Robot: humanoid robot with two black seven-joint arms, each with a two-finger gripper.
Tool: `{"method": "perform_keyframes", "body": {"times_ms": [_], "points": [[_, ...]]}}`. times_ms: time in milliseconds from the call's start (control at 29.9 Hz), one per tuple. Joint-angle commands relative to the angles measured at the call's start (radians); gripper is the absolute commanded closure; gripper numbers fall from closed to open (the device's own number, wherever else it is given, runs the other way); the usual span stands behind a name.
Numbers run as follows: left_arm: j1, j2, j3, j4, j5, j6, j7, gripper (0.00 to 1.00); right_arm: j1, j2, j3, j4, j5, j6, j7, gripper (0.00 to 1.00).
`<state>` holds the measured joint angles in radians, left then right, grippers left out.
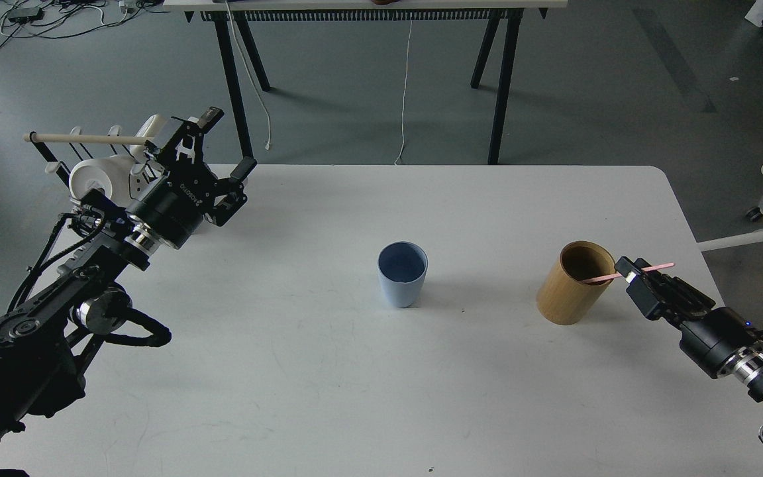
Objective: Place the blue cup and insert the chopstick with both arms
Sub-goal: 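Reach the right gripper to the pink stick and grasp it, then lift the pink stick out of the tan cup with the right gripper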
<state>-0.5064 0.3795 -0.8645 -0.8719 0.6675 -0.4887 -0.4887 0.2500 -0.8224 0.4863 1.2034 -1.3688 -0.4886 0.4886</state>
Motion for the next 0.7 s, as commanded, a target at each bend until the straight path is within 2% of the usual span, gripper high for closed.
{"method": "perform_keyframes", "body": {"times_ms": [0, 167, 267, 468, 668], "points": [[0.000, -0.002, 0.001, 0.002, 0.000, 0.000, 0.000, 0.02, 0.000, 0.000, 0.000, 0.001, -0.007, 0.000, 0.000, 0.74], [0.000, -0.002, -0.001, 0.004, 0.000, 0.000, 0.000, 0.02, 0.000, 0.000, 0.002, 0.002, -0.010, 0.000, 0.000, 0.81], [0.000, -0.002, 0.001, 0.005, 0.000, 0.000, 0.000, 0.02, 0.005, 0.000, 0.002, 0.002, -0.010, 0.000, 0.000, 0.90], [0.003, -0.004, -0.001, 0.014, -0.002, 0.000, 0.000, 0.02, 0.020, -0.004, 0.000, 0.002, -0.012, 0.000, 0.000, 0.97], [0.009, -0.004, -0.001, 0.016, -0.002, 0.000, 0.000, 0.02, 0.044, -0.011, 0.000, 0.004, -0.013, 0.000, 0.000, 1.00]]}}
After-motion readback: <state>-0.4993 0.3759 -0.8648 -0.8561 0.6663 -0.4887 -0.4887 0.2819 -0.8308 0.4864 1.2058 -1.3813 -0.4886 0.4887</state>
